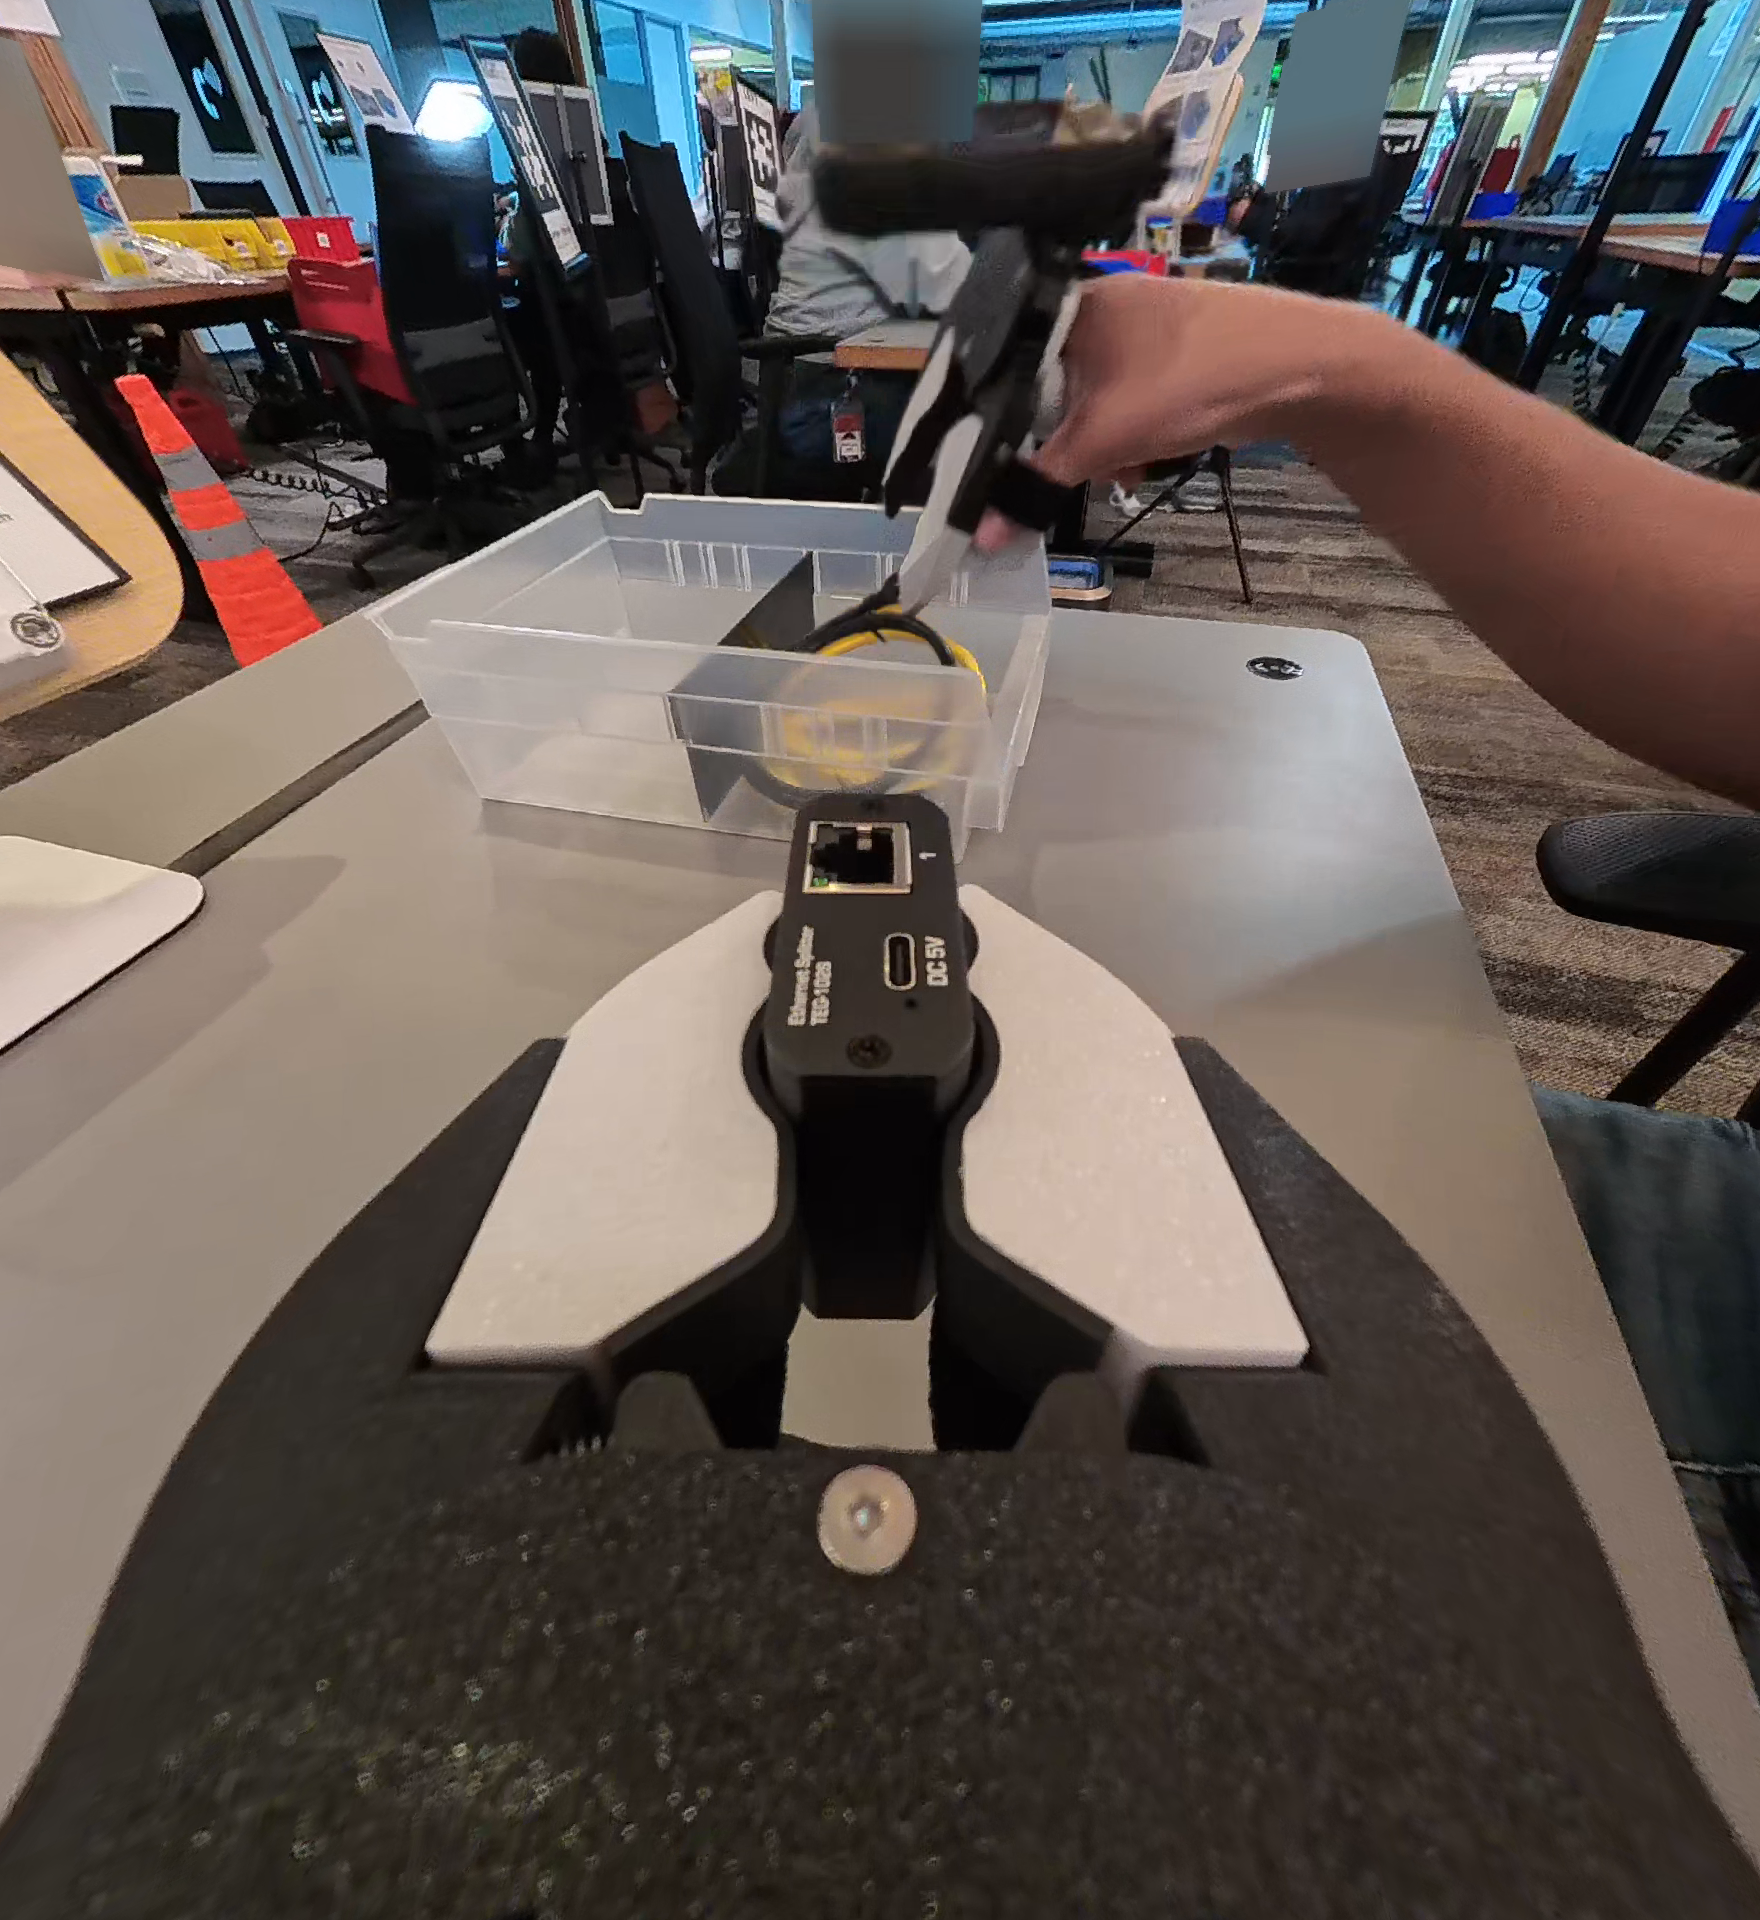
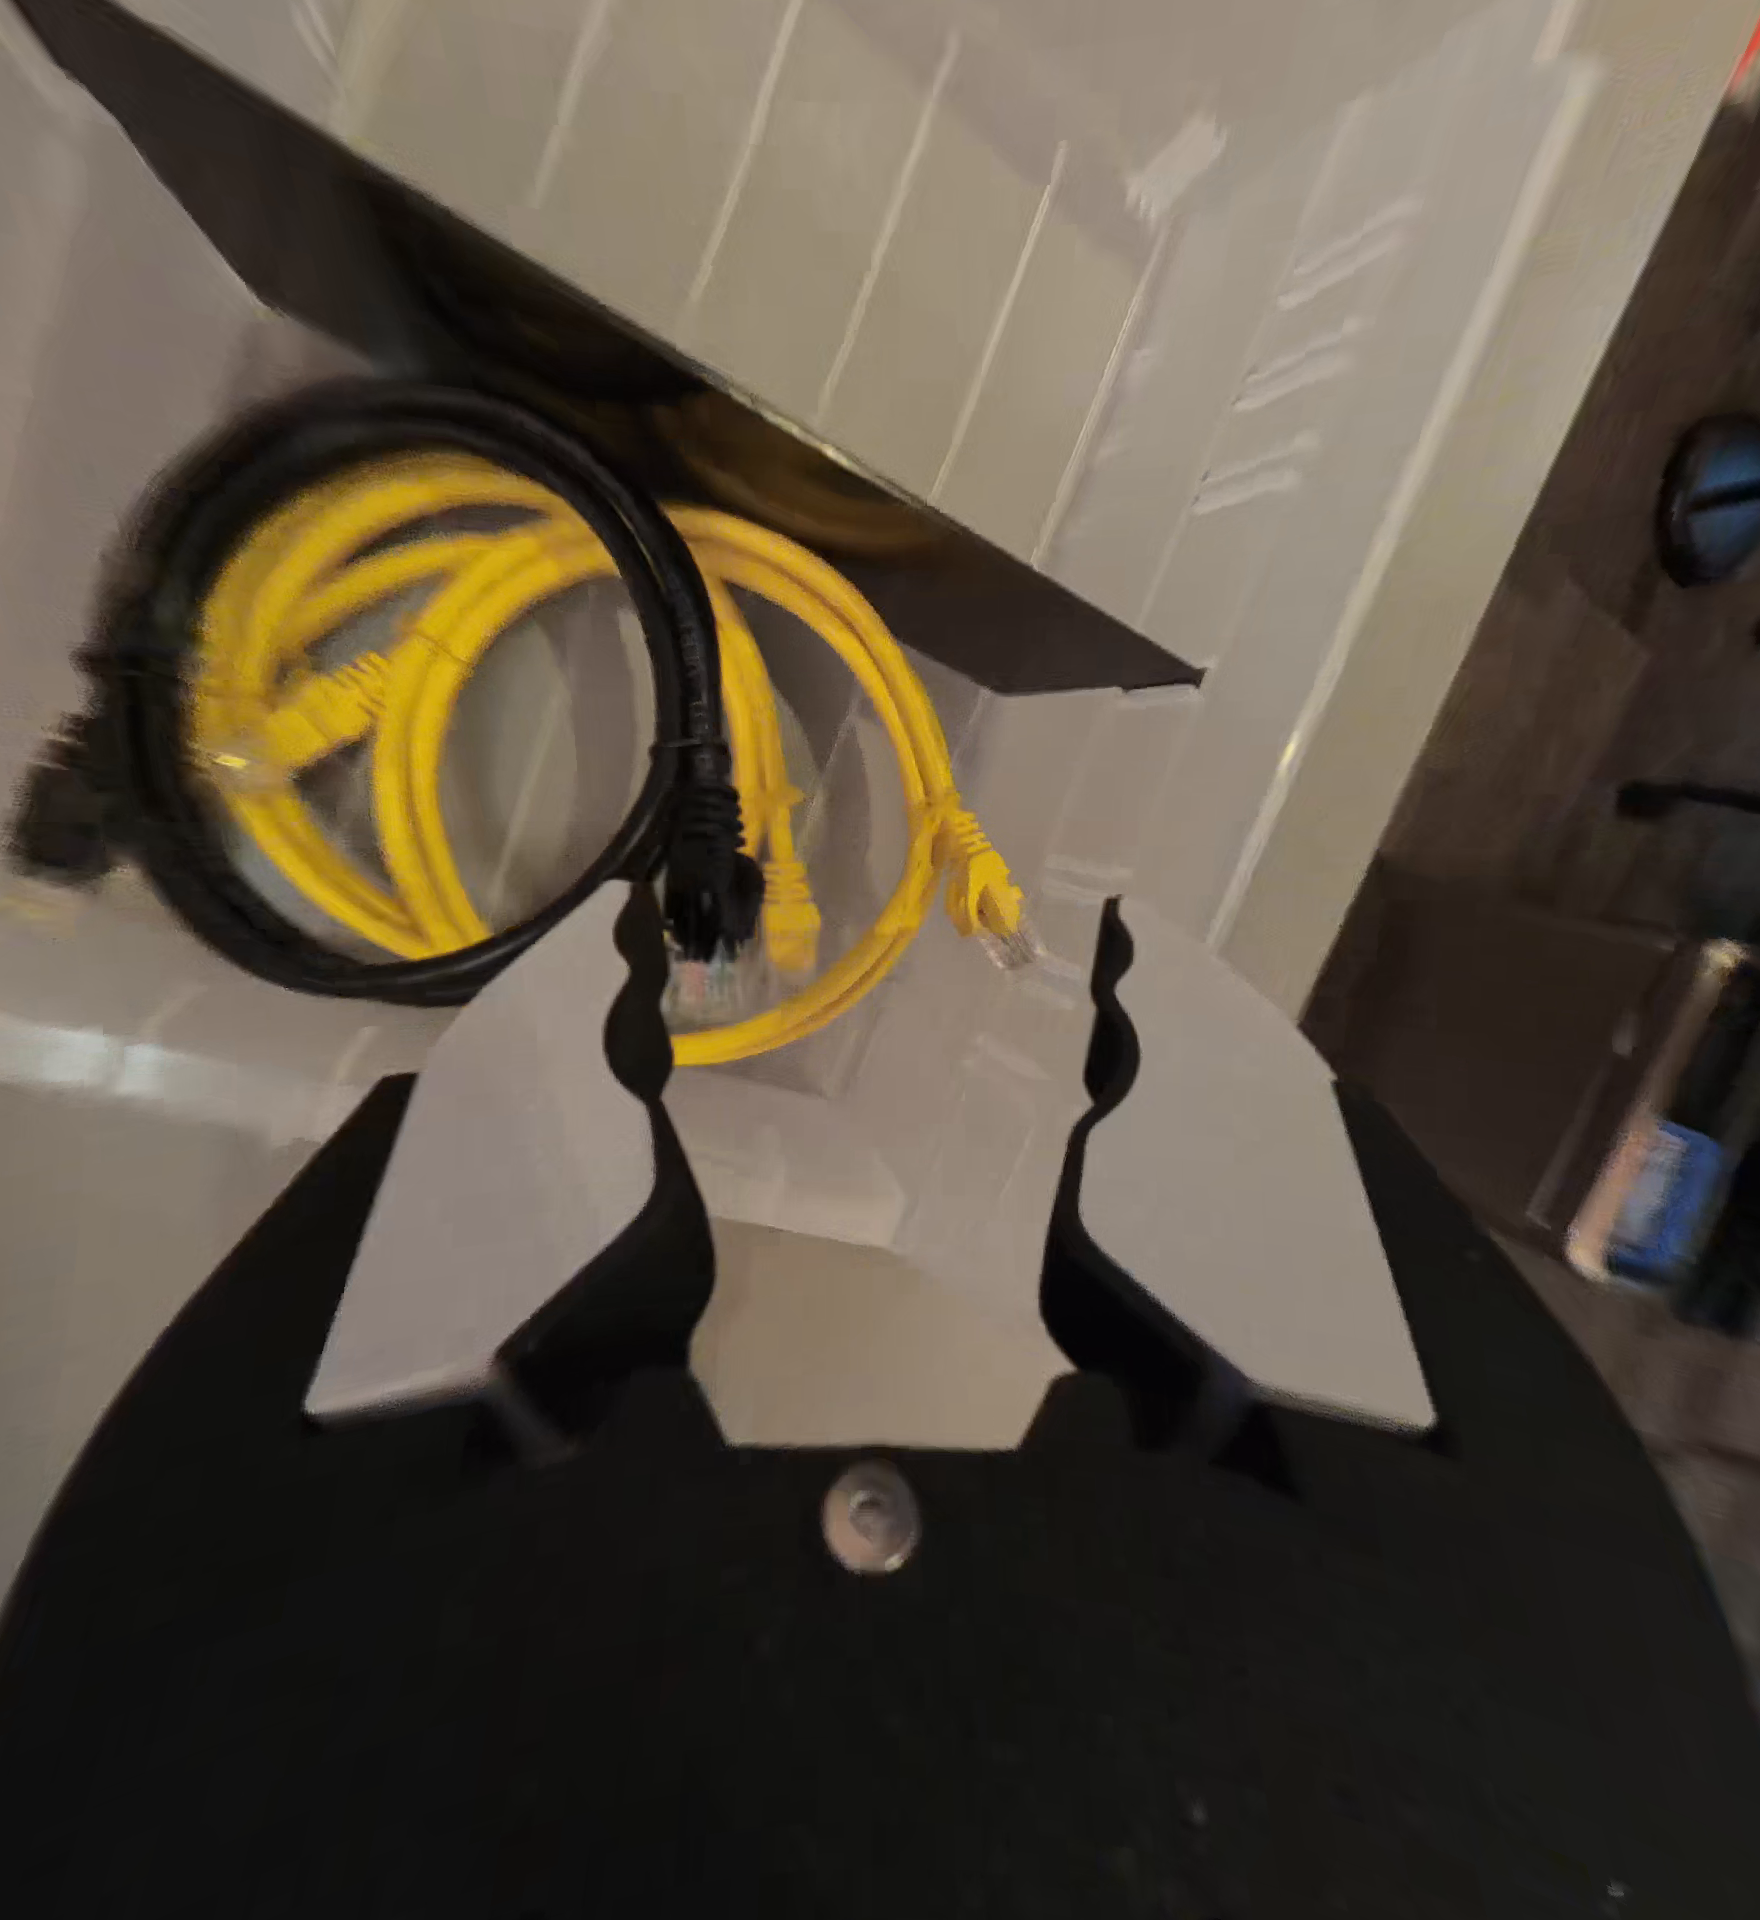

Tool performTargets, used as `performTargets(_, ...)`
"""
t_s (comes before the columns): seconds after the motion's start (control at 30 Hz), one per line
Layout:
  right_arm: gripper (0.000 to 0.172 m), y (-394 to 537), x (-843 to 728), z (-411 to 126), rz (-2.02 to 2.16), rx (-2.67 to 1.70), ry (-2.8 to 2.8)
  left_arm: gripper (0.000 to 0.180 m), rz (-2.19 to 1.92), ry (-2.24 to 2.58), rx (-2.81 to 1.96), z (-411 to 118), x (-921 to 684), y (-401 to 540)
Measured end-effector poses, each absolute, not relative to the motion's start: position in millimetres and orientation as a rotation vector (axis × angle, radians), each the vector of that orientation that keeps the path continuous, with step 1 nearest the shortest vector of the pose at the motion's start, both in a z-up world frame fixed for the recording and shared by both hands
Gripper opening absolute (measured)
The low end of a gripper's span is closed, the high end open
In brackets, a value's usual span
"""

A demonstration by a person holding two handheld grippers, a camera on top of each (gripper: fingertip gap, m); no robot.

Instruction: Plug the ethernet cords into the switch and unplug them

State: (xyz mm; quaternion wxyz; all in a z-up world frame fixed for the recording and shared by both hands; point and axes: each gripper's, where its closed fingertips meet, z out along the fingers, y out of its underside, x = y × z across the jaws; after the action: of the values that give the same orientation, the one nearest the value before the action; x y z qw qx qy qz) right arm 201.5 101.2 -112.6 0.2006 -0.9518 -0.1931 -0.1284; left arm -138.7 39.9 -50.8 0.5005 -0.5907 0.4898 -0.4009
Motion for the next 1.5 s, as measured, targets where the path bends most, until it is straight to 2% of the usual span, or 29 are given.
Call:
performTargets(0.2,0.097,83,100,-39,0.638,-2.102,-0.414,0.025,-0.951,1.172,-1.388,-48,-140,44)
performTargets(0.23,0.101,79,87,-24,0.753,-2.032,-0.4,0.025,-0.946,1.172,-1.367,-46,-141,44)
performTargets(0.4,0.103,61,7,24,1.109,-1.819,-0.474,0.025,-0.909,1.198,-1.22,-38,-140,36)
performTargets(0.5,0.109,46,-62,16,1.371,-1.791,-0.529,0.025,-0.804,1.237,-1.102,-35,-139,28)
performTargets(0.57,0.117,34,-104,-4,1.541,-1.83,-0.558,0.025,-0.73,1.278,-1.021,-34,-137,20)
performTargets(0.67,0.121,18,-147,-33,1.723,-1.884,-0.604,0.025,-0.719,1.309,-0.955,-33,-134,8)
performTargets(0.87,0.118,3,-177,-62,1.807,-1.94,-0.635,0.026,-0.577,1.388,-0.952,-50,-125,7)
performTargets(0.93,0.111,-1,-181,-64,1.868,-1.931,-0.625,0.026,-0.521,1.419,-0.944,-56,-123,8)
performTargets(0.97,0.082,-4,-180,-65,1.903,-1.926,-0.651,0.026,-0.484,1.436,-0.944,-60,-123,9)
performTargets(1.0,0.06,-7,-178,-62,1.962,-1.912,-0.664,0.026,-0.453,1.437,-0.941,-61,-123,11)
performTargets(1.37,0.06,-3,-173,-63,1.911,-1.908,-0.696,0.028,-0.435,1.386,-1.083,-63,-125,17)
performTargets(1.47,0.06,5,-156,-60,1.765,-1.957,-0.735,0.063,-0.546,1.42,-1.241,-72,-135,4)
performTargets(1.5,0.06,9,-147,-58,1.662,-1.981,-0.764,0.065,-0.617,1.373,-1.31,-71,-141,2)
